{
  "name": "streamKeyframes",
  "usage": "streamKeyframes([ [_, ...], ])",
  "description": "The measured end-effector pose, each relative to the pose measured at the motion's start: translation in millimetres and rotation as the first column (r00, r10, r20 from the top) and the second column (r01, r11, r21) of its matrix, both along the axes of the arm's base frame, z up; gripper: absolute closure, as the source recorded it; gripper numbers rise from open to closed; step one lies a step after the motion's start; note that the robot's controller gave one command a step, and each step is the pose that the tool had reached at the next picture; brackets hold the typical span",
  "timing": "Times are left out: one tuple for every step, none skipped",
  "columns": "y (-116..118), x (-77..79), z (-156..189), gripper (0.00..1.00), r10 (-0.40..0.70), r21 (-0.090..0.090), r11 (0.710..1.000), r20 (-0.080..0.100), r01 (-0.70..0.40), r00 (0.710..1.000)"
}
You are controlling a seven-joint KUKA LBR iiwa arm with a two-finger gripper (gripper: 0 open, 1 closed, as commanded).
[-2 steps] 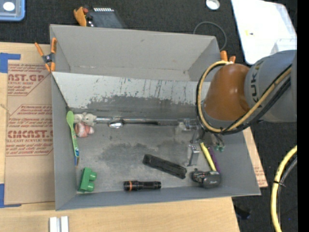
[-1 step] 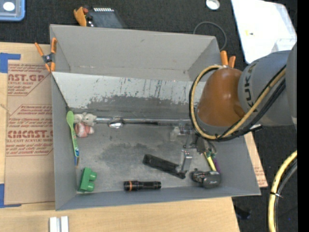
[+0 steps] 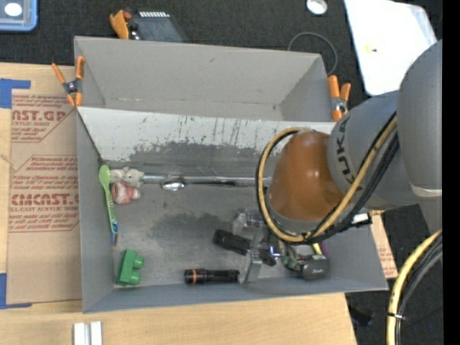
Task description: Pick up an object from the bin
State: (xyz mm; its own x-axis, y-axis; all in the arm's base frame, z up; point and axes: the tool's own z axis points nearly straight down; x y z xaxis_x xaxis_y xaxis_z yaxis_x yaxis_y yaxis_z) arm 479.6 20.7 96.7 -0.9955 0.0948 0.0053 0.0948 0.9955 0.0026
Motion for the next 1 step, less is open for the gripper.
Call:
streamKeyframes([
  [-21.2, 20.7, -24.9, 0.00, -0.145, -0.003, 0.989, 0.017, 0.145, 0.989],
])
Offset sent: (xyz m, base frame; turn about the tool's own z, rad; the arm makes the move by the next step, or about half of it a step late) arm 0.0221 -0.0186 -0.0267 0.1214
